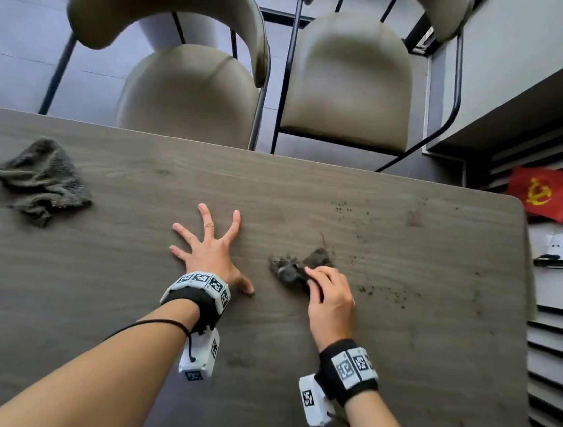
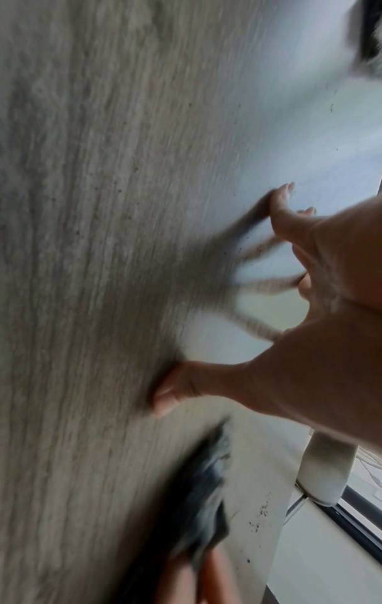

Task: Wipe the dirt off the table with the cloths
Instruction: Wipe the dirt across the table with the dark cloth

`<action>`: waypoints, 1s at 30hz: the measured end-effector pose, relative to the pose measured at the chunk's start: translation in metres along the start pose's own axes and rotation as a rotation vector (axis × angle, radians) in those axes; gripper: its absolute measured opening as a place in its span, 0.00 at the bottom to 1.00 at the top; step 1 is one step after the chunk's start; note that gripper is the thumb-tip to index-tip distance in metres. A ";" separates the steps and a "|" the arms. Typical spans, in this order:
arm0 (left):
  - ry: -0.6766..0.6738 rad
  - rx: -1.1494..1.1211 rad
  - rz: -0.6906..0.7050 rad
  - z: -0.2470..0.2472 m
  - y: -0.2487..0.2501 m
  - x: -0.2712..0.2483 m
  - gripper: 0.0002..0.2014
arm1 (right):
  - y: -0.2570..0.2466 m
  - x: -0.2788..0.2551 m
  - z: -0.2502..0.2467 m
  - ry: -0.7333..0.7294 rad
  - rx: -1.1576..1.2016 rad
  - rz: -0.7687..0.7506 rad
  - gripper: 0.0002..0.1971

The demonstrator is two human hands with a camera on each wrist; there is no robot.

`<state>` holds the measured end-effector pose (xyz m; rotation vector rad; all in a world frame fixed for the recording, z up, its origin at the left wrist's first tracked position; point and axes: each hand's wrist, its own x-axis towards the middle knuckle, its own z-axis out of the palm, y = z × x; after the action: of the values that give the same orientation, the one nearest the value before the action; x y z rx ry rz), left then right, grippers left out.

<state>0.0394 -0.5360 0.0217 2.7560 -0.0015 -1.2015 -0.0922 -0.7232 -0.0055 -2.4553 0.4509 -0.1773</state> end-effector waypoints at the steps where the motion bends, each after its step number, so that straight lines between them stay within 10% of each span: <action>1: 0.000 0.004 0.001 0.000 0.000 0.001 0.78 | 0.006 -0.010 -0.002 0.017 -0.003 -0.004 0.11; 21: 0.013 0.004 -0.005 -0.001 0.001 -0.001 0.79 | -0.017 0.202 0.033 -0.031 0.012 -0.002 0.11; 30: 0.017 0.018 -0.003 -0.002 0.000 -0.005 0.79 | -0.003 0.059 -0.009 0.015 0.037 -0.076 0.11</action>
<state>0.0379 -0.5359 0.0270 2.7824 -0.0069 -1.1844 -0.0382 -0.7474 0.0050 -2.4383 0.3579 -0.2343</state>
